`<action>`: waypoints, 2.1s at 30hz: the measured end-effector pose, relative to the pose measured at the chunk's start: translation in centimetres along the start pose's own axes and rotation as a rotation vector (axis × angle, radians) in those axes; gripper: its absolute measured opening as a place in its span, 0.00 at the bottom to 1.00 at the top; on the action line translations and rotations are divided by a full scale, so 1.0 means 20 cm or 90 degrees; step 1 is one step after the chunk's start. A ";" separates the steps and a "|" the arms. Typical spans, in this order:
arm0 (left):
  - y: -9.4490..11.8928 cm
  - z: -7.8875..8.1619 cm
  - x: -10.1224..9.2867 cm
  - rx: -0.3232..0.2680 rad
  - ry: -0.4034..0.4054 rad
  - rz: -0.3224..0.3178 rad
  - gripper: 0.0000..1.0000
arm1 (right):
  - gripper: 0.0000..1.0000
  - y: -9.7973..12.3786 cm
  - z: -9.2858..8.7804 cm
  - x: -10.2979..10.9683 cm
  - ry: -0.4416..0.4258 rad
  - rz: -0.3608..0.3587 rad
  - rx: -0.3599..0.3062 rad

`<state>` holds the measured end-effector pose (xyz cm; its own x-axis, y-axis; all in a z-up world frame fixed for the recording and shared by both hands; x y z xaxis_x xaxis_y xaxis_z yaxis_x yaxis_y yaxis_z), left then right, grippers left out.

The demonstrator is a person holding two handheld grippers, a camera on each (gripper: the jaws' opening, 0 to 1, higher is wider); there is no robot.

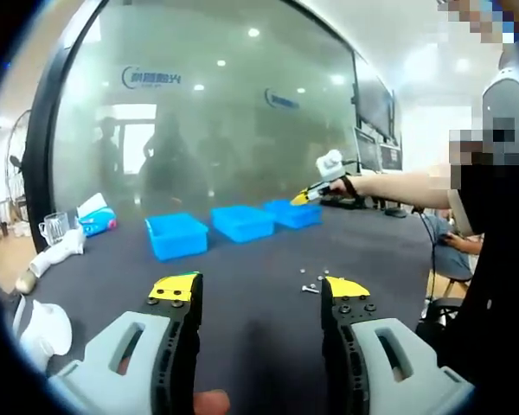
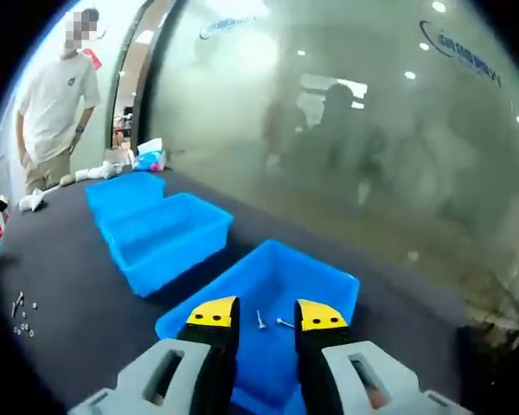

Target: Sort the screws, nuts, and washers into the corresponding bins

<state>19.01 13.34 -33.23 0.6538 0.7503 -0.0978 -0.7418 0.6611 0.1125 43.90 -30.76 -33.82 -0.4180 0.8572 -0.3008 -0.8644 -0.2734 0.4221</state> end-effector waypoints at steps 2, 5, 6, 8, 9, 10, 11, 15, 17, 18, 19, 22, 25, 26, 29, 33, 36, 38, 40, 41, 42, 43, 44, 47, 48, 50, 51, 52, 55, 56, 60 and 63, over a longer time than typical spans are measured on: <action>0.00 0.00 0.00 0.000 0.000 0.000 0.54 | 0.23 0.01 0.00 0.00 0.001 0.000 -0.001; 0.00 0.01 0.00 -0.001 -0.001 -0.001 0.54 | 0.23 0.05 0.00 0.01 -0.007 0.000 -0.012; 0.00 0.01 0.00 -0.001 -0.001 0.000 0.54 | 0.23 0.06 0.01 0.02 -0.008 0.001 -0.018; 0.00 0.01 0.00 -0.002 -0.002 0.000 0.54 | 0.23 0.10 0.02 0.04 -0.014 0.002 -0.032; 0.00 0.01 0.00 -0.003 -0.002 0.000 0.54 | 0.23 0.13 0.02 0.04 -0.016 0.001 -0.041; 0.00 0.01 0.00 -0.004 -0.002 0.001 0.54 | 0.23 0.15 0.03 0.05 -0.020 0.002 -0.050; 0.00 0.01 0.00 -0.004 -0.002 0.001 0.54 | 0.23 0.18 0.02 0.06 -0.020 0.002 -0.053; 0.00 0.01 0.01 -0.005 -0.002 0.003 0.54 | 0.24 0.32 0.04 0.12 -0.039 0.000 -0.102; 0.00 0.01 0.01 -0.005 -0.001 0.004 0.54 | 0.24 0.40 0.03 0.16 -0.042 0.000 -0.120; 0.00 0.02 0.01 -0.006 -0.001 0.005 0.54 | 0.25 0.44 0.03 0.18 -0.040 0.002 -0.130; 0.00 0.02 0.01 -0.007 -0.002 0.005 0.54 | 0.25 0.48 0.03 0.20 -0.039 -0.001 -0.137; 0.00 0.03 0.01 -0.010 -0.002 0.006 0.54 | 0.25 0.62 0.02 0.28 -0.041 -0.005 -0.168; 0.00 0.03 0.01 -0.013 -0.002 0.005 0.54 | 0.25 0.73 0.00 0.35 -0.041 -0.013 -0.193; 0.00 0.03 0.01 -0.013 -0.001 0.005 0.54 | 0.25 0.77 -0.01 0.37 -0.042 -0.014 -0.200; 0.00 0.03 0.01 -0.013 0.000 0.004 0.54 | 0.26 0.84 -0.05 0.42 -0.050 -0.013 -0.210; 0.00 0.02 0.01 -0.012 -0.001 0.005 0.54 | 0.26 0.93 -0.12 0.48 -0.051 -0.007 -0.220; 0.01 0.03 0.02 -0.015 0.000 0.009 0.54 | 0.27 1.00 -0.19 0.55 -0.056 0.000 -0.226; 0.02 0.03 0.02 -0.018 0.001 0.011 0.54 | 0.27 1.04 -0.23 0.59 -0.058 0.004 -0.230; 0.02 0.03 0.02 -0.017 0.001 0.012 0.54 | 0.28 1.06 -0.26 0.61 -0.060 0.005 -0.228; 0.02 0.03 0.02 -0.015 0.000 0.012 0.54 | 0.28 1.07 -0.27 0.62 -0.058 0.004 -0.227; 0.02 0.03 0.02 -0.015 0.000 0.012 0.54 | 0.28 1.08 -0.28 0.63 -0.054 0.006 -0.230; 0.02 0.02 0.01 -0.014 0.000 0.012 0.54 | 0.28 1.09 -0.28 0.64 -0.054 0.008 -0.228; 0.02 0.02 0.01 -0.014 -0.002 0.010 0.54 | 0.28 1.10 -0.28 0.65 -0.055 0.012 -0.227; 0.02 0.02 0.00 -0.011 -0.004 0.006 0.54 | 0.28 1.10 -0.27 0.71 -0.038 0.065 -0.223; 0.02 0.02 0.00 -0.009 -0.004 0.005 0.54 | 0.28 1.10 -0.27 0.73 -0.026 0.083 -0.227; 0.03 0.01 0.00 -0.005 -0.005 0.002 0.54 | 0.30 1.10 -0.27 0.78 -0.024 0.130 -0.213; 0.03 0.01 0.00 -0.002 -0.005 0.000 0.54 | 0.31 1.10 -0.27 0.80 -0.019 0.151 -0.206; 0.03 0.00 -0.01 0.001 -0.005 -0.002 0.54 | 0.32 1.10 -0.26 0.81 -0.013 0.161 -0.207; 0.03 -0.01 -0.01 0.007 -0.009 -0.006 0.54 | 0.32 1.09 -0.25 0.85 0.008 0.208 -0.195; 0.03 -0.01 -0.01 0.008 -0.009 -0.009 0.54 | 0.33 1.09 -0.25 0.86 0.017 0.223 -0.190; 0.03 -0.02 -0.02 0.013 -0.011 -0.013 0.54 | 0.33 1.06 -0.23 0.91 0.044 0.276 -0.163; 0.04 -0.02 -0.02 0.014 -0.013 -0.013 0.54 | 0.33 1.05 -0.22 0.93 0.086 0.294 -0.142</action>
<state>18.17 13.52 -33.43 0.6717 0.7365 -0.0803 -0.7250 0.6757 0.1331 16.78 -22.52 -34.40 -0.7891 0.5650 -0.2409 -0.6137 -0.7084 0.3486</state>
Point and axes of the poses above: the point that each gripper's makers call its tool centre point, and the gripper's own axes: y roughly backward along the fingers, x roughly to its left, z roughly out of its top, the point moved 6 cm from there along y, roughly backward along the fingers, and after that the axes turned 6 degrees about y, right-handed, at the moved point
